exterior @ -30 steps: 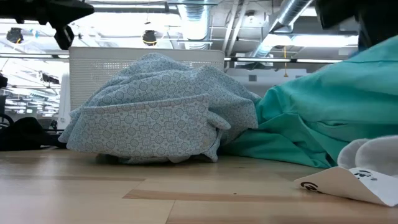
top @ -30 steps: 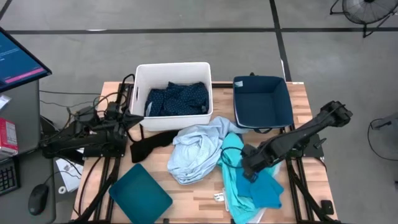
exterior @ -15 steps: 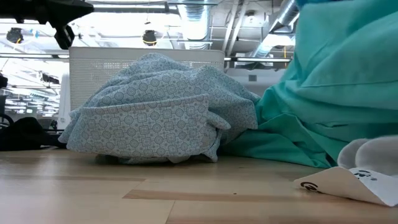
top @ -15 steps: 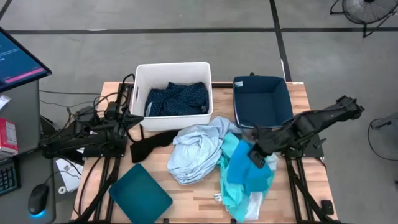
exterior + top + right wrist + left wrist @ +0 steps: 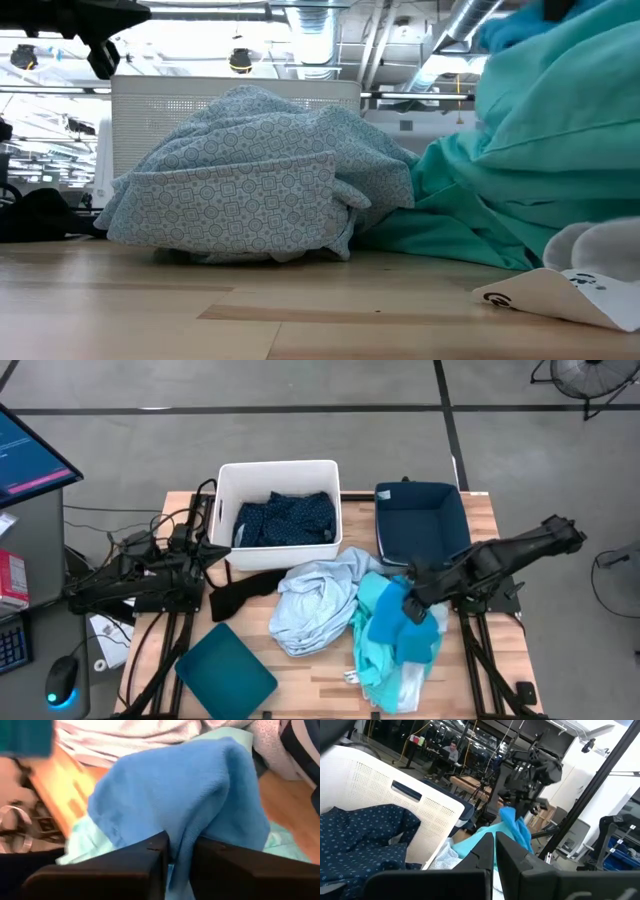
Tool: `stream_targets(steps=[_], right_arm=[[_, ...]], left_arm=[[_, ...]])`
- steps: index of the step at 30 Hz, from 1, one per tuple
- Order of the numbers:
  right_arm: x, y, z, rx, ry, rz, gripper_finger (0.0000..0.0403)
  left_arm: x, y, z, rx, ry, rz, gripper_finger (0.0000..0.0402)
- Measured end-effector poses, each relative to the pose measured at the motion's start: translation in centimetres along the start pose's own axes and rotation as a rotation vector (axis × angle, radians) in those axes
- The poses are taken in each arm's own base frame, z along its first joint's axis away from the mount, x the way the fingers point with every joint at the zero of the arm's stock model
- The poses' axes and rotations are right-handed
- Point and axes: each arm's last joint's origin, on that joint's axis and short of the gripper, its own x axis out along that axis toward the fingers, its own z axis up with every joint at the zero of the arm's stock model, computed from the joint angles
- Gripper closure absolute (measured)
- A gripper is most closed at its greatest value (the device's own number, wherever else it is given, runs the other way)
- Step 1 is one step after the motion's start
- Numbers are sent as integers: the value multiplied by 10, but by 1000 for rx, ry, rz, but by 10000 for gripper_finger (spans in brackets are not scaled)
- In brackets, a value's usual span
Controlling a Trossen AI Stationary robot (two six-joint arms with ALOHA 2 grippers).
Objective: Pick & Place Cloths
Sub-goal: Put the blue shorts into the dark blue laundry organizer
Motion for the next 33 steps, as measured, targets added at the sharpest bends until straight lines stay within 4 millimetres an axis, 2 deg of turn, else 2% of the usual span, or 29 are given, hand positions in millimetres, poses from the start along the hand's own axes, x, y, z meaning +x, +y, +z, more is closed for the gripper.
stream_targets(steps=[5, 12, 15, 21, 27, 30, 33], right_arm=[[22, 8, 0, -57, 54, -93, 296], [48, 20, -5, -181, 128, -187, 182], [61, 23, -4, -202, 151, -227, 148], [90, 26, 2, -189, 186, -309, 132], [114, 31, 0, -270, 272, -326, 132], [120, 33, -3, -334, 340, -298, 132], [114, 35, -7, -436, 355, -261, 132]], left_arm=[[0, 0, 0, 0, 0, 0, 401], [0, 0, 0, 0, 0, 0, 401], [0, 0, 0, 0, 0, 0, 401], [0, 0, 0, 0, 1, 0, 401], [0, 0, 0, -1, 1, 1, 401], [0, 0, 0, -11, 1, 1, 401], [0, 0, 0, -11, 1, 0, 401]])
